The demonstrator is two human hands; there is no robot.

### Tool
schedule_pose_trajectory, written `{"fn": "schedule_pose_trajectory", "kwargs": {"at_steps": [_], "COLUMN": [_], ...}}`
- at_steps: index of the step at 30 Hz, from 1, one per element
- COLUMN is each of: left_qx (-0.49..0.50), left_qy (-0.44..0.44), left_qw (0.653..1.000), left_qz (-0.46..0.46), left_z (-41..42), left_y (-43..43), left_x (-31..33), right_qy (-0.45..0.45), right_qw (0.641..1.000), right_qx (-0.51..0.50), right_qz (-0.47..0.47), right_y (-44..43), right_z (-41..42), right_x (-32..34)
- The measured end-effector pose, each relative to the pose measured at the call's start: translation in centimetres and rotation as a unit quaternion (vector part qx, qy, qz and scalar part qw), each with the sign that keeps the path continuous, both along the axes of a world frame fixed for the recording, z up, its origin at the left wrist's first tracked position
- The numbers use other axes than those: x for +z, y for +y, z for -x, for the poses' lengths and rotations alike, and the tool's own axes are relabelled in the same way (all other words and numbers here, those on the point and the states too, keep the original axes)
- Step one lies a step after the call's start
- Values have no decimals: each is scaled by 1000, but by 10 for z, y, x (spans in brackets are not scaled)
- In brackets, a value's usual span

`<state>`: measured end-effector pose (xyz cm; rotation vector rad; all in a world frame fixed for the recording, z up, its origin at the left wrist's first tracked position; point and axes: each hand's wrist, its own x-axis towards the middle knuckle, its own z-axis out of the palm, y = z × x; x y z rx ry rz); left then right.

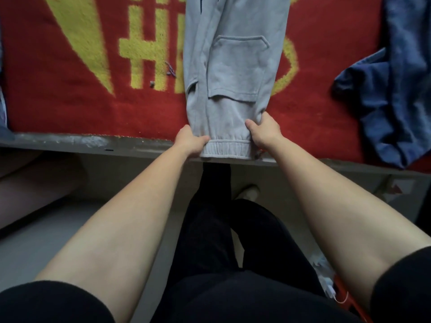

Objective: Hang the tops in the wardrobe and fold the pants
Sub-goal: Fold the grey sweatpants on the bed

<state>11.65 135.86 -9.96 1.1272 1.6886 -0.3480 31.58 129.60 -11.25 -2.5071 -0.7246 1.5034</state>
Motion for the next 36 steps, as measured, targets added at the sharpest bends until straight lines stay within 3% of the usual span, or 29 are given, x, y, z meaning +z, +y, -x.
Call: {"fn": "schedule_pose_trajectory", "kwargs": {"at_steps": [5, 12, 15, 21, 26, 33, 36], "left_qx": [127, 142, 61, -15, -62, -120, -137], "left_qy": [-62, -22, 23, 14, 11, -33, -54], "left_qw": [988, 986, 997, 997, 987, 967, 961], "left_qz": [64, 81, 45, -69, -151, -221, -234], "left_z": [2, 5, 1, -18, -43, -95, -117], "left_y": [-63, -116, -104, -50, 10, 120, 160], "left_x": [-1, -10, 8, 67, 101, 63, 34], "right_qy": [16, 31, 21, -2, 32, 51, 20], "right_qw": [1000, 999, 998, 998, 990, 969, 955], "right_qx": [8, 12, 47, 37, -57, -158, -202], "right_qz": [2, 43, 33, -56, -124, -180, -218], "right_y": [-59, -108, -98, -50, 10, 128, 187], "right_z": [0, 1, -14, -57, -78, -94, -100], "right_x": [2, -7, 7, 63, 87, 55, 34]}}
